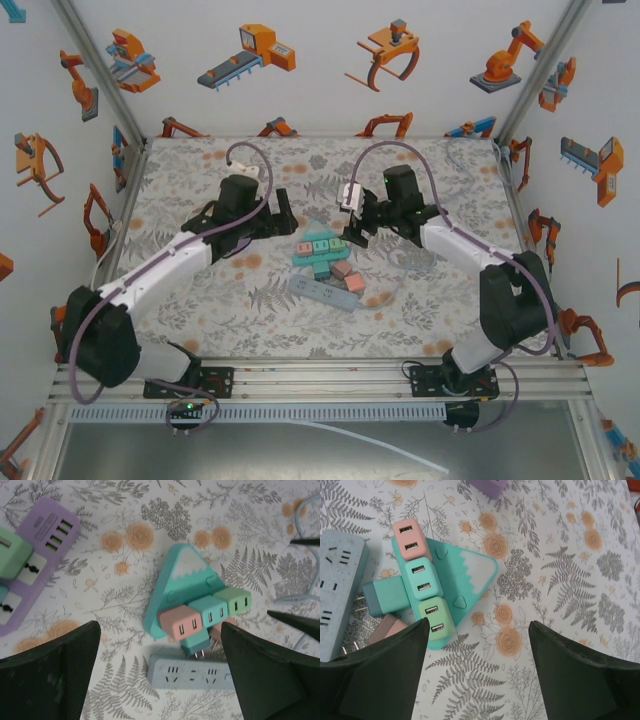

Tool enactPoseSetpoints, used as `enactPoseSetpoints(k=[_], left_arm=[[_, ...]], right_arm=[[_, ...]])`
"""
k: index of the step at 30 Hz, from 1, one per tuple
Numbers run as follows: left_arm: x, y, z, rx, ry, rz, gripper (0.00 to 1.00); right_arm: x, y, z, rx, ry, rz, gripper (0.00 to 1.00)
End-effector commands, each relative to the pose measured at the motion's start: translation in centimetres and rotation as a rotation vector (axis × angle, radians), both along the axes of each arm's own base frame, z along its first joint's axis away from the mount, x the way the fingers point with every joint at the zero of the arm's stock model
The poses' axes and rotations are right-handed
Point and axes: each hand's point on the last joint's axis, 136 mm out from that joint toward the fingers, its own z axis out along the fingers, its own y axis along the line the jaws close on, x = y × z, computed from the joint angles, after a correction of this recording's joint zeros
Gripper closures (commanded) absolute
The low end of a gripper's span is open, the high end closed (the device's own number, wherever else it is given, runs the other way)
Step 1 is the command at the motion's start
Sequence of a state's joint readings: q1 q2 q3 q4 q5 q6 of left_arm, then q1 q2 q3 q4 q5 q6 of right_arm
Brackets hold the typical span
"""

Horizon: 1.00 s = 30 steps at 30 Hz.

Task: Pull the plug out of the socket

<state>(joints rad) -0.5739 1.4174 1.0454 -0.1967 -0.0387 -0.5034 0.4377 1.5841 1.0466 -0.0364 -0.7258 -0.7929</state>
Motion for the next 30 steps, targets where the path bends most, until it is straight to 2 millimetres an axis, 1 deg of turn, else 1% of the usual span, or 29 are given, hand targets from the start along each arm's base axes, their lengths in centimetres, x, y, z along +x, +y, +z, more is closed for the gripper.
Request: enactPoseSetpoints(k=[1, 4, 6, 9, 16, 18, 21, 24, 28, 30], left_arm=[[0.9, -1.7, -0.8, 0.001, 0.055, -0.064, 0.02], [1.9, -3.0, -2.2, -0.01, 0.103, -0.079, 0.02], [2.4, -3.9, -3.0, -0.023, 0.123, -0.105, 0.02], [2.9, -4.5, -4.6, -0.017, 0.15, -0.11, 0.03], [3.2, -6.1, -8.9, -0.021, 0.234, -0.158, 0.09], [3.2, -6.3, -9.9, -0.021, 0.257, -0.162, 0.11], [3.1, -6.4, -11.1, -0.014, 0.286, -0.163, 0.15], [3.1, -6.0, -12.3, 0.003, 0.309, -0.143, 0.22], [2.7, -6.0, -13.7, 0.01, 0.345, -0.147, 0.31], [2.4, -5.9, -14.4, 0.016, 0.363, -0.147, 0.33]], right_arm=[[-1.6, 0.6, -1.0, -0.005, -0.053, 0.155, 0.31], [-1.5, 0.9, -2.6, -0.045, -0.05, 0.173, 0.35], [-1.2, 0.9, -3.8, -0.071, -0.036, 0.173, 0.4], [-1.7, 1.1, -4.6, -0.079, 0.008, 0.207, 0.47], [-2.0, 2.1, -6.0, -0.085, 0.054, 0.24, 0.48], [-2.1, 2.3, -6.2, -0.087, 0.058, 0.245, 0.49], [-1.9, 2.4, -6.6, -0.094, 0.061, 0.245, 0.54], [-1.7, 2.6, -7.0, -0.109, 0.058, 0.241, 0.55], [-1.6, 2.7, -7.7, -0.138, 0.055, 0.24, 0.6], [-1.7, 2.7, -7.8, -0.146, 0.054, 0.245, 0.62]])
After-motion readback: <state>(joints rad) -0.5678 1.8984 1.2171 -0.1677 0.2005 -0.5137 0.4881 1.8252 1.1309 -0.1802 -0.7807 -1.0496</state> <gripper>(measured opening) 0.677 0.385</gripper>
